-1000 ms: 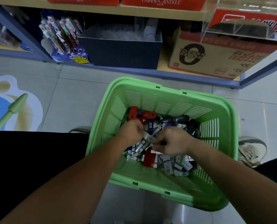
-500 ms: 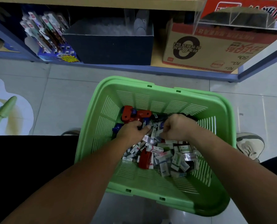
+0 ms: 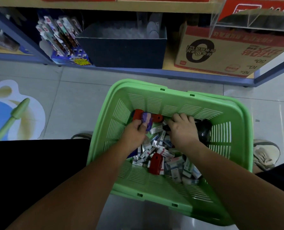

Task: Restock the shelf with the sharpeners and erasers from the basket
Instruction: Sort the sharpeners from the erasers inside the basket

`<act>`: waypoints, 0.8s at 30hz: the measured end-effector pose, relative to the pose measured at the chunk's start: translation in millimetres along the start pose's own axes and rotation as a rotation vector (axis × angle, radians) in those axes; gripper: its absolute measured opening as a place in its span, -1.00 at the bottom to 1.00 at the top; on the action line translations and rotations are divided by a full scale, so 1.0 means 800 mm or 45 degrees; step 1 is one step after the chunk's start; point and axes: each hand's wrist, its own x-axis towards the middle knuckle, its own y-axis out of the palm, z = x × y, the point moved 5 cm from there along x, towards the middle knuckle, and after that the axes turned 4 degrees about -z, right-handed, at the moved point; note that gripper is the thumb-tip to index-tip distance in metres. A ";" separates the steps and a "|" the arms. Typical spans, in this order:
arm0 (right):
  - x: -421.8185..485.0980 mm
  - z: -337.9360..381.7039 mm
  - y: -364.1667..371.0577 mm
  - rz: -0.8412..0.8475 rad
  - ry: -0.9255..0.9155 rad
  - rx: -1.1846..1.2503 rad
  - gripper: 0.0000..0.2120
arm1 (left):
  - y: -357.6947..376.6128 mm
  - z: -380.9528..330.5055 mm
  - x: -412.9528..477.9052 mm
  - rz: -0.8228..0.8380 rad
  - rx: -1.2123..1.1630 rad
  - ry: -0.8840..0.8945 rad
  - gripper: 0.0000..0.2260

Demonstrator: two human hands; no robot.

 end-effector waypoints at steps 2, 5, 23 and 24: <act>0.001 0.002 -0.004 -0.026 -0.004 -0.004 -0.63 | -0.021 -0.005 -0.002 -0.125 -0.047 0.009 -0.88; 0.000 0.012 -0.021 -0.262 -0.033 0.150 -0.63 | -0.043 -0.005 -0.008 -0.190 0.263 0.038 -0.84; -0.010 0.104 0.029 0.367 -0.408 0.490 -0.55 | -0.022 0.017 -0.030 0.338 0.653 -0.165 -0.46; -0.010 0.108 0.031 0.400 -0.425 0.457 -0.48 | -0.025 0.016 -0.028 0.277 0.562 -0.188 -0.45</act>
